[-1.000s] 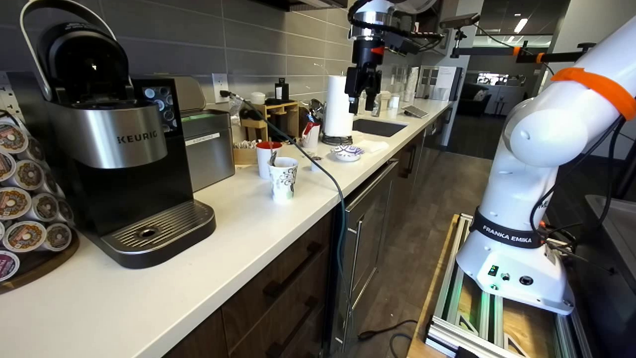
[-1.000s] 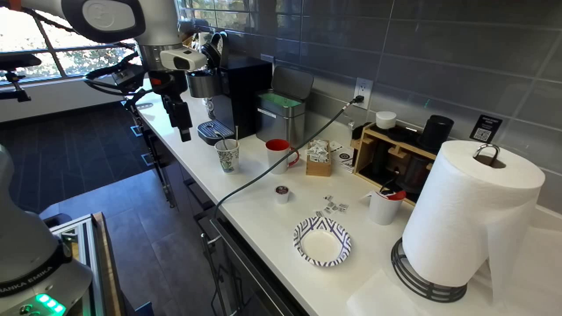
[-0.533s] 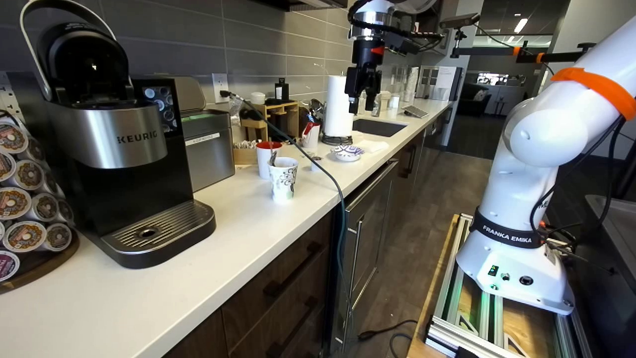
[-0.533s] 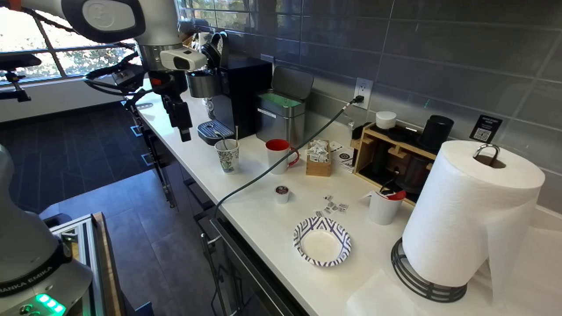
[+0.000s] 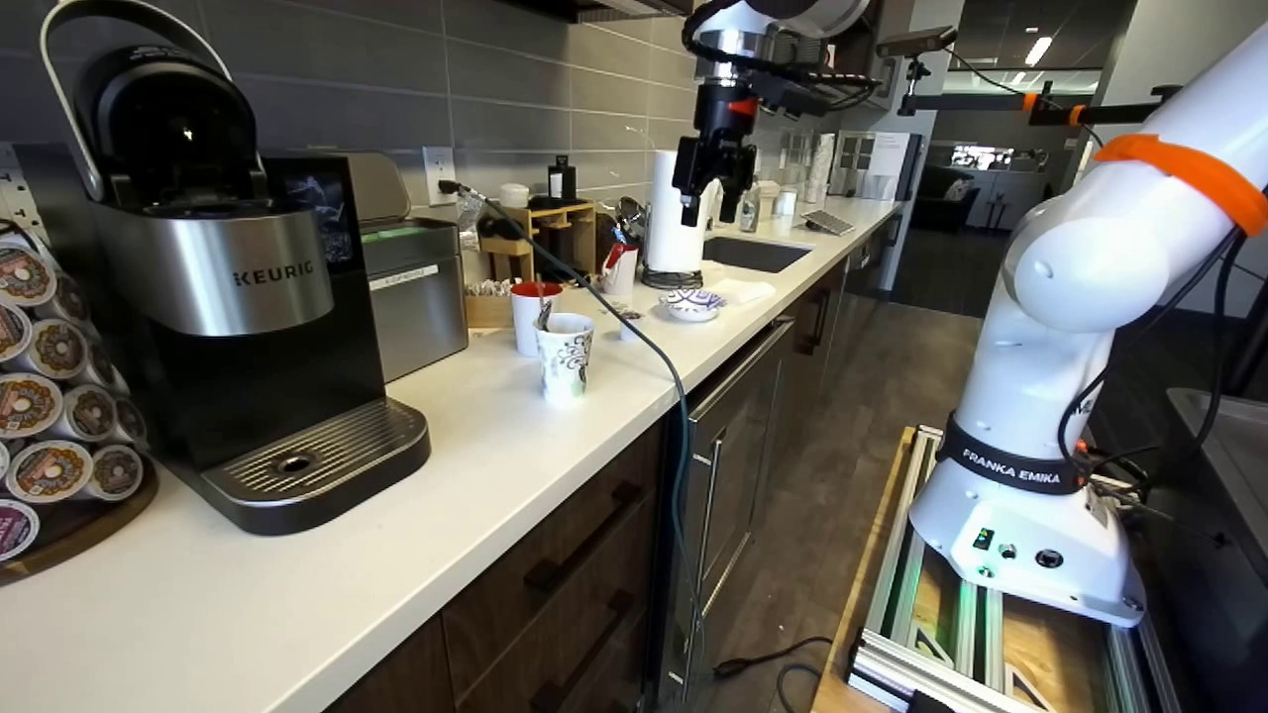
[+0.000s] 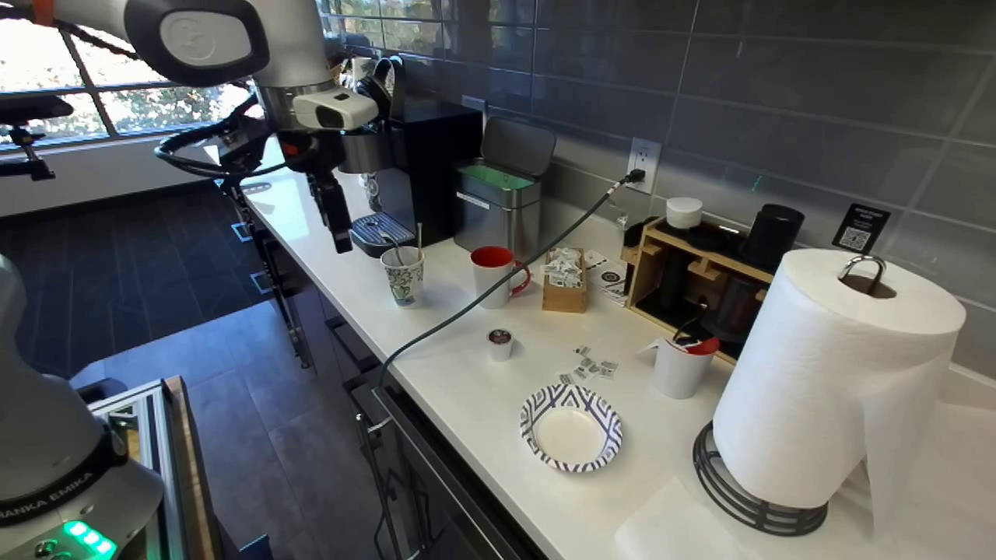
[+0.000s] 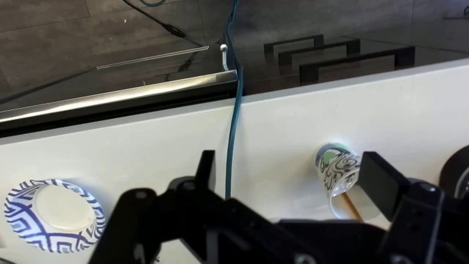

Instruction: Put the white sachets on the table into the white plate

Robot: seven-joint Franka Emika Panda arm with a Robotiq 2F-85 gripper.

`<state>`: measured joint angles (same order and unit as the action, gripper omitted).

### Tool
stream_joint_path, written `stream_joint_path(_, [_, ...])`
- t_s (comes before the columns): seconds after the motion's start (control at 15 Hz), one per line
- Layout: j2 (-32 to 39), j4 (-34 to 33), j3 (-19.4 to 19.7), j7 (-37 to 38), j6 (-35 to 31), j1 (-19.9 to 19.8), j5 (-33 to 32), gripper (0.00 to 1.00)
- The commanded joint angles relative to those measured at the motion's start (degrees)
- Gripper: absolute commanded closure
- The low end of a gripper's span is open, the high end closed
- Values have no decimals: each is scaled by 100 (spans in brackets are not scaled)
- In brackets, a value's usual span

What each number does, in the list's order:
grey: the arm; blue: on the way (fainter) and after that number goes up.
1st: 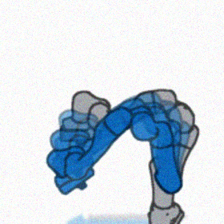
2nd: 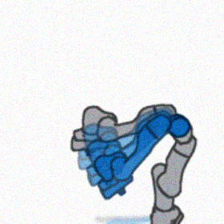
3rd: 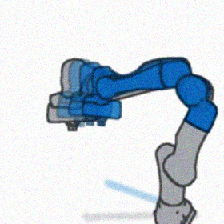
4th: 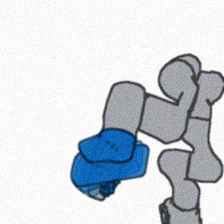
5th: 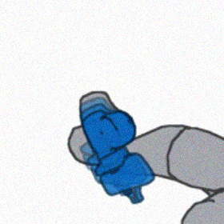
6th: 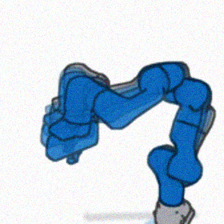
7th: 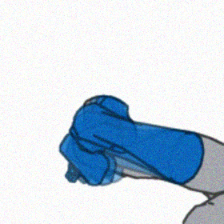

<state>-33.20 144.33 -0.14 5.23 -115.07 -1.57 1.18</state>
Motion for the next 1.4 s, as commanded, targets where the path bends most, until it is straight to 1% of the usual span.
stream_joint_path(0.0, [471,42,-33,519,-847,-268,-70,0])
stream_joint_path(0.2, [916,25,-33,739,-1372,-554,-364,0])
stream_joint_path(0.4, [1299,-25,-10,1046,-1655,-819,-704,0])
stream_joint_path(0.53, [1511,-116,133,932,-1550,-823,-591,0])
stream_joint_path(0.6, [1278,-12,120,841,-1519,-749,-551,0])
stream_joint_path(0.73, [1430,-55,181,841,-1520,-778,-550,0])
stream_joint_path(1.33, [1470,-101,187,841,-1520,-776,-550,0])
